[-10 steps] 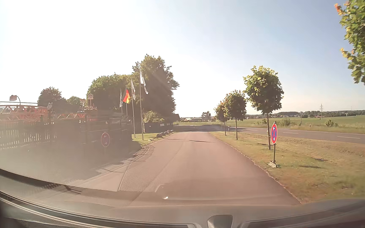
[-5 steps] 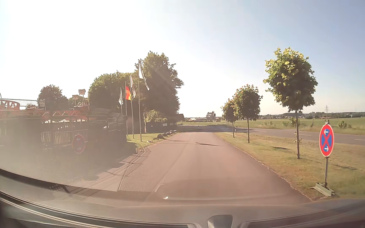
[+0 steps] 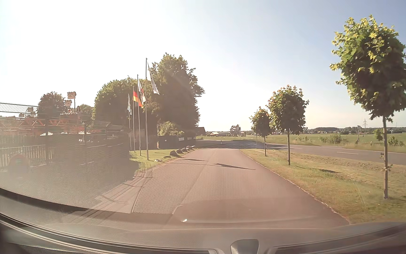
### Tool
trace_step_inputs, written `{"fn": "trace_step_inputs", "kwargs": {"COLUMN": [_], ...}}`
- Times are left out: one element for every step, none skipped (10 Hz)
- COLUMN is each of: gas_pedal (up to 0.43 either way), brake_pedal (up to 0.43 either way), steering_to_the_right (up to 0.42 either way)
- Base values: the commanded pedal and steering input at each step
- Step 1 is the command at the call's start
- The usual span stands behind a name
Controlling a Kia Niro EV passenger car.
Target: Follow the waypoints while adhering to traffic rules and regulations
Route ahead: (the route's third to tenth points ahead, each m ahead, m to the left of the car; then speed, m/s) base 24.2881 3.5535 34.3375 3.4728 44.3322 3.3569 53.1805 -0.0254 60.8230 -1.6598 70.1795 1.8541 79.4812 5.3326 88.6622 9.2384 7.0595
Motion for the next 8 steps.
{"fn": "trace_step_inputs", "kwargs": {"gas_pedal": [0.189,0.189,0.189,0.189,0.189,0.189,0.189,0.177], "brake_pedal": [0.006,0.006,0.006,0.006,0.006,0.006,0.006,0.006], "steering_to_the_right": [0.001,0.001,0.001,0.001,0.001,0.001,0.001,0.001]}}
